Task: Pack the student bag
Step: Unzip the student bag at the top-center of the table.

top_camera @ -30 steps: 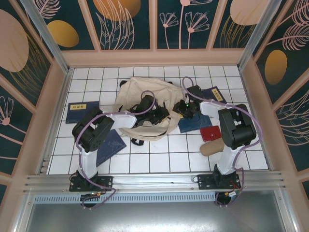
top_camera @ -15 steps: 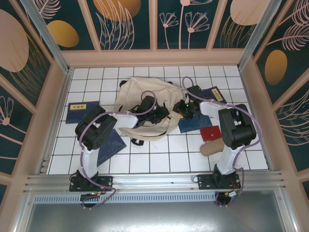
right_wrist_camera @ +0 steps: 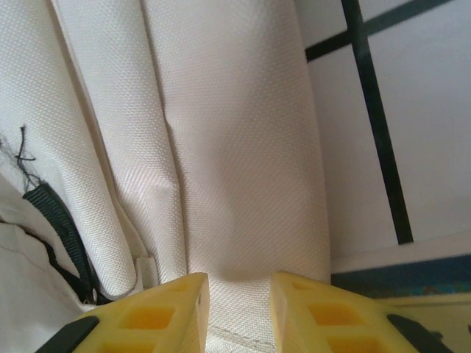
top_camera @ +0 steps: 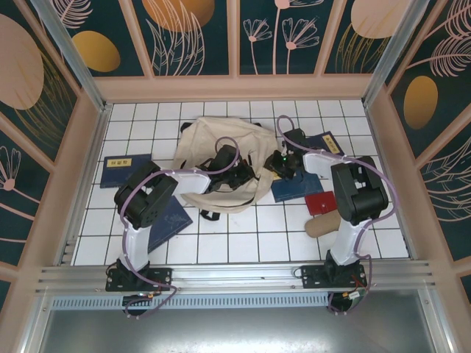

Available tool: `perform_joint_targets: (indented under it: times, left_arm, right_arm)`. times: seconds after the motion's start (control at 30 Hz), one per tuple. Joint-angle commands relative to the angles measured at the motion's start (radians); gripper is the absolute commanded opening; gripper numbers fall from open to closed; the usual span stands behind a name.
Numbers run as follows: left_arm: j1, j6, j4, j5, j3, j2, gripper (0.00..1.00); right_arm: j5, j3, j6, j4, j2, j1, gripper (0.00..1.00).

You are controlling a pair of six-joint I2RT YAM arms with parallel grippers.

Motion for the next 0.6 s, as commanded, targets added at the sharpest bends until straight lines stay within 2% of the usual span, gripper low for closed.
perform_joint_targets:
  times: [0.0,0.1,0.27,0.43,0.57]
  left_arm:
    - [-0.004,0.093,-0.122,-0.044,-0.021,-0.106,0.00]
    - [-0.005,0.137,-0.213,-0.082,-0.059,-0.165,0.00]
    - [-0.003,0.172,-0.303,-0.124,-0.123,-0.256,0.00]
    - [-0.003,0.199,-0.344,-0.111,-0.173,-0.333,0.00]
    - [-0.003,0.233,-0.384,-0.145,-0.186,-0.378,0.00]
  right_arm:
    - [0.118,0.015,0.026,-0.056,0.070,0.009,0.26]
    - [0.177,0.029,0.056,-0.072,0.087,0.010,0.23]
    - [0.272,0.041,0.114,-0.087,0.109,0.015,0.23]
    - [0.294,0.085,0.124,-0.097,0.136,0.014,0.22]
    - [0.281,0.143,0.079,-0.106,0.139,0.014,0.22]
